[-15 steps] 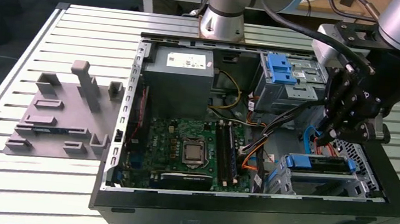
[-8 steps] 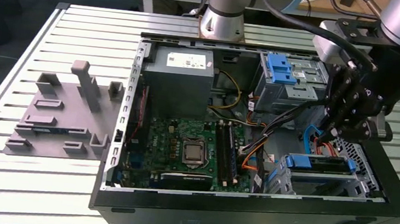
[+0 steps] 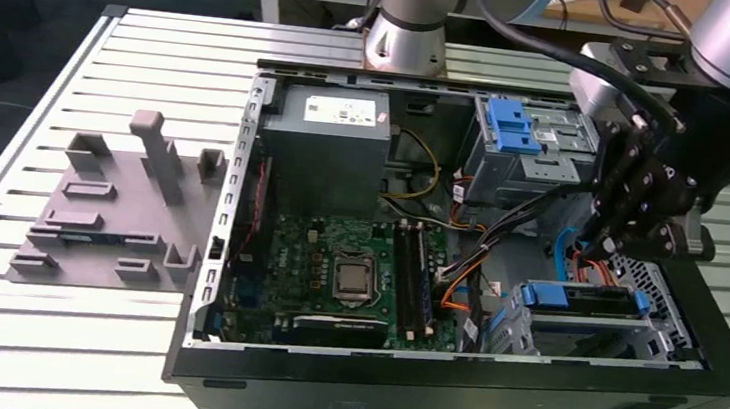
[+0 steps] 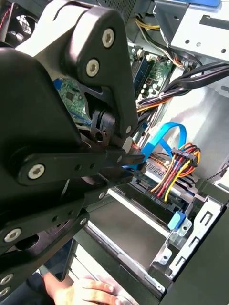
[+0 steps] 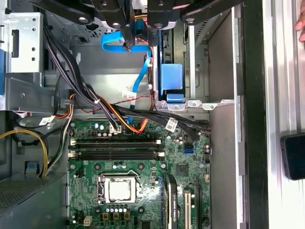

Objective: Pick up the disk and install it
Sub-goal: 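Insert the second disk wire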

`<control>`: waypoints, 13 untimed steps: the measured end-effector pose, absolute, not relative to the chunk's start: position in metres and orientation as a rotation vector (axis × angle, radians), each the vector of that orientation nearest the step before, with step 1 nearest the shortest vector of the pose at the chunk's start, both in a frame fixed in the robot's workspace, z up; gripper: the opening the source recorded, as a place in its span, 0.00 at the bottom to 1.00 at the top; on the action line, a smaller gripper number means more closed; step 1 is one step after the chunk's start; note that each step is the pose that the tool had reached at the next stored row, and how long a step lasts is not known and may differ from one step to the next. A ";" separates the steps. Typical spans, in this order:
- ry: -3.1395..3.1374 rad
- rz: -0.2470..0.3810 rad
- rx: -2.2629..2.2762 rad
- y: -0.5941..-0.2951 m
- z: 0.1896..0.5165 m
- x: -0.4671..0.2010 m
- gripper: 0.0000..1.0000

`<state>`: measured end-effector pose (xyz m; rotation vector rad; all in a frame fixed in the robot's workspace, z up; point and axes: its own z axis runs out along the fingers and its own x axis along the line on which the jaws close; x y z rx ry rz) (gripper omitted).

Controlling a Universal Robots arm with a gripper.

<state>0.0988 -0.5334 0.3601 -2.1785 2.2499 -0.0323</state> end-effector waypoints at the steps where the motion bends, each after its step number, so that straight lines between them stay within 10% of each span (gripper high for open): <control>1: 2.250 -0.032 -2.179 -0.533 0.359 0.099 0.25; 13: 2.248 -0.027 -2.176 -0.533 0.353 0.099 0.16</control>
